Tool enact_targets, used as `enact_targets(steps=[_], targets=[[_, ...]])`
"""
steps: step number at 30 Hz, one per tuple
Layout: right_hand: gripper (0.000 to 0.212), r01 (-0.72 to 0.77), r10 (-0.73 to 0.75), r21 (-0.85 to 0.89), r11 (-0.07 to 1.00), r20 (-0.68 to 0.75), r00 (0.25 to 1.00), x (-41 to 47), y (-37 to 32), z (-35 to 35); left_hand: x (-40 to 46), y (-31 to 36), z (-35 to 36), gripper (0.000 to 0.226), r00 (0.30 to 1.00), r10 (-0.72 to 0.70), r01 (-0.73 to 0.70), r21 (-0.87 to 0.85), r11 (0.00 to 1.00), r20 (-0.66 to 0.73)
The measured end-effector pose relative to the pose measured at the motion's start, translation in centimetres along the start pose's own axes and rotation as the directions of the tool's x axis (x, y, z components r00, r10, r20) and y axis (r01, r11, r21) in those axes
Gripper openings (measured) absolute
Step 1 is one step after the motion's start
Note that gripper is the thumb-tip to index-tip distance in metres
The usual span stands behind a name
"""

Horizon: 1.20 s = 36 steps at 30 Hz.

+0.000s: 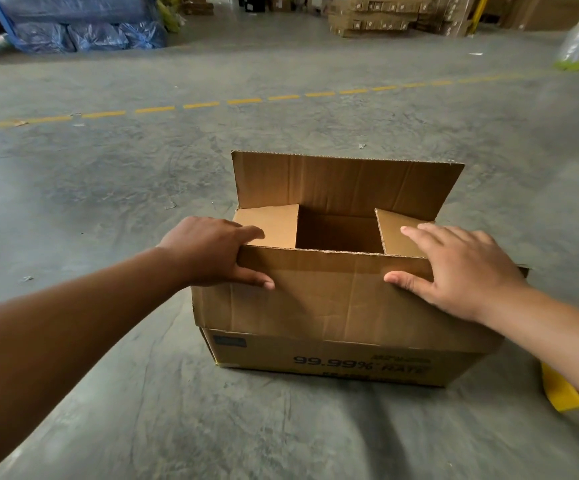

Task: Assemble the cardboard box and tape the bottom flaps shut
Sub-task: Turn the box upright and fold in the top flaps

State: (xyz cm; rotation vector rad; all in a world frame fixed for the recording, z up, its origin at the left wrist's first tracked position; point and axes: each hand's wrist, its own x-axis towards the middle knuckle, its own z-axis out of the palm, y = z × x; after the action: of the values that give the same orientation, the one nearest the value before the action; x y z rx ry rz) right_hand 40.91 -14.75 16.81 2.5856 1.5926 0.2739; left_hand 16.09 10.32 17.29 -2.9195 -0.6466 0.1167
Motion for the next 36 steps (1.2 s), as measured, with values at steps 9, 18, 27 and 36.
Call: enact_targets(steps=[9,18,27,36], targets=[[0.102,-0.058,0.058,-0.028,0.998,-0.014,0.998,1.0,0.8,0.3,2.0,0.8,0.1,0.107,0.998,-0.024,0.023,0.008,1.000,0.059],[0.103,-0.116,0.116,-0.013,0.993,0.078,0.990,3.6,0.9,1.4,4.1,-0.5,0.0,0.114,0.984,-0.090,0.084,0.043,0.996,0.156],[0.100,-0.153,0.153,0.014,0.988,0.047,0.987,4.8,0.9,3.9,4.9,-0.5,3.0,0.111,0.992,-0.090,0.097,0.071,0.993,-0.090],[0.091,-0.041,0.026,0.093,0.995,0.153,0.988,5.7,-0.3,8.6,6.0,2.0,7.6,0.087,0.995,-0.085,0.073,-0.173,0.982,-0.058]])
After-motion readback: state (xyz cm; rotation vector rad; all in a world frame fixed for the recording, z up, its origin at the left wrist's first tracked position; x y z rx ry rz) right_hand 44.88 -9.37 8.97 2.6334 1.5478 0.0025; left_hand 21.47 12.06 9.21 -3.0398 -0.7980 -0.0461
